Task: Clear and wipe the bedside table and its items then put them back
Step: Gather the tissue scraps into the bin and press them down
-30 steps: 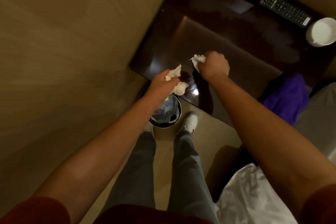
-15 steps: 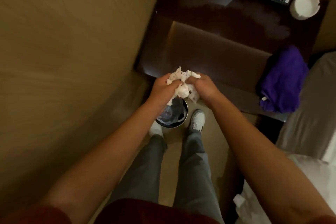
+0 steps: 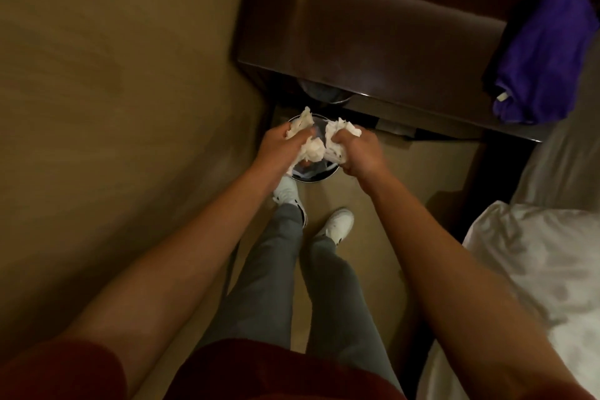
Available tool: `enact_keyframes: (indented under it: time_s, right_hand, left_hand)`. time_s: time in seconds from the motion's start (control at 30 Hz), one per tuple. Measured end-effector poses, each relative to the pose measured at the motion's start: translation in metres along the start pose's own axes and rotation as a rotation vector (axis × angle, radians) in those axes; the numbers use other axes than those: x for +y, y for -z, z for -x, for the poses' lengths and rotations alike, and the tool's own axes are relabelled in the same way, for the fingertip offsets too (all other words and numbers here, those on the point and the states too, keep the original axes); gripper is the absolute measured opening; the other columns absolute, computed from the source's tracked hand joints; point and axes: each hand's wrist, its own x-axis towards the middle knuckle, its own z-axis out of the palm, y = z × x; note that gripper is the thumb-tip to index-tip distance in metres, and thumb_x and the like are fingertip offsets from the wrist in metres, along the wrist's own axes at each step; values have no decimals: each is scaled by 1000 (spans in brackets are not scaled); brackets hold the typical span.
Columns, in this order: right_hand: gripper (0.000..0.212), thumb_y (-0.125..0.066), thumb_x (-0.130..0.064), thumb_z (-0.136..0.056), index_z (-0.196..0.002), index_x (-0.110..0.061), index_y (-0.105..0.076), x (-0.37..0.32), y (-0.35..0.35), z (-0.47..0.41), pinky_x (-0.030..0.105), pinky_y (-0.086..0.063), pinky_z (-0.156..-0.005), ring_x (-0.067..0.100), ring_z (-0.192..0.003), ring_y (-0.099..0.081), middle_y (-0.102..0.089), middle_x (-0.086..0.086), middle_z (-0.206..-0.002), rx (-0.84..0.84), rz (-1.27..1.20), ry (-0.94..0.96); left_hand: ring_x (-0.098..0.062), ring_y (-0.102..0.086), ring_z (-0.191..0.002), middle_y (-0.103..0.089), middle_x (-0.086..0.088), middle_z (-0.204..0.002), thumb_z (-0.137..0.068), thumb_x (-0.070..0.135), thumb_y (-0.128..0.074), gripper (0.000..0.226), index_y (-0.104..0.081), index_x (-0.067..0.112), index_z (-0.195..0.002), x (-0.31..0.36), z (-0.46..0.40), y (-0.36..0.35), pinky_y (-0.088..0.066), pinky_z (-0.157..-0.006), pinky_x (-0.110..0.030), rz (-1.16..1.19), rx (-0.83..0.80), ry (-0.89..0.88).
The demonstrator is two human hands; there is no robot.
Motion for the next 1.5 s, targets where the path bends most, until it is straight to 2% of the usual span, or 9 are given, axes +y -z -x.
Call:
enact_keyframes:
  time_s: [0.17, 0.4, 0.53, 0.73, 0.93, 1.1, 1.2, 1.33, 1.5]
  right_hand:
    - [11, -68, -13, -86, -81, -21, -62, 47, -5, -38, 16, -33, -36, 9, -41, -51, -59, -2, -63, -34, 4, -22]
    - [10, -64, -11, -89, -83, -18, -59, 104, -10, -100, 15, -29, -40, 15, -40, -44, -54, 6, -65, -42, 30, -110]
    - [5, -68, -13, -86, -89, -17, -68, 133, -35, -152, 24, -46, -48, 26, -62, -63, -70, 6, -75, -5, 53, -93]
    - [34, -68, -21, -84, -117, -11, -66, 171, -70, -216, 54, -55, -99, 39, -108, -68, -71, 19, -118, 3, 39, -132]
    - [26, -64, -27, -96, -121, -21, -61, 194, -82, -266, 50, -52, -105, 36, -117, -65, -68, 14, -127, 7, -61, -212]
    - [54, -61, -44, -101, -145, -14, -53, 199, -92, -284, 53, -45, -112, 38, -130, -56, -59, 15, -143, -26, -154, -341]
    - [47, -56, -45, -103, -139, -15, -57, 199, -95, -288, 50, -53, -105, 34, -122, -62, -64, 14, -137, -36, -171, -334]
    - [51, -55, -50, -102, -141, -18, -54, 195, -94, -276, 37, -61, -52, 29, -85, -76, -70, 17, -122, -111, -151, -401]
    - [45, -54, -40, -104, -142, -16, -50, 187, -90, -264, 44, -63, -65, 35, -87, -74, -70, 19, -121, -108, -164, -369]
  left_hand:
    - [-16, -73, -88, -75, 4, -91, -89, 29, -76, 8, -71, 25, -93, -59, -39, -11, -58, -64, -23, -140, 53, 15]
    - [-22, -72, -86, -73, -5, -97, -92, 24, -73, 11, -70, 16, -99, -124, -102, -16, -60, -60, -28, -97, 113, 107]
    - [-6, -65, -70, -67, 3, -83, -94, 22, -70, 17, -69, 9, -104, -153, -146, -22, -48, -44, -12, -196, 76, 111]
    - [-31, -70, -101, -72, -12, -108, -94, 34, -65, 18, -68, 18, -102, -189, -202, -16, -60, -89, -50, -255, 57, 204]
    - [-32, -66, -100, -66, -2, -91, -92, 39, -66, 17, -62, 30, -79, -209, -252, -12, -60, -87, -51, -189, 81, 310]
    - [-27, -63, -92, -64, -2, -101, -89, 43, -72, 21, -63, 27, -101, -219, -262, -13, -63, -69, -55, -5, 72, 419]
    - [-35, -62, -111, -64, -12, -126, -97, 39, -63, 43, -59, 15, -132, -222, -263, -13, -59, -89, -54, -140, 125, 375]
    - [-36, -63, -116, -63, -20, -131, -102, 18, -52, 34, -58, 6, -134, -214, -256, -11, -55, -97, -48, -339, 86, 221]
    - [-41, -67, -108, -64, -20, -127, -102, 15, -49, 38, -49, 12, -141, -200, -241, -6, -58, -89, -59, -258, 20, 330]
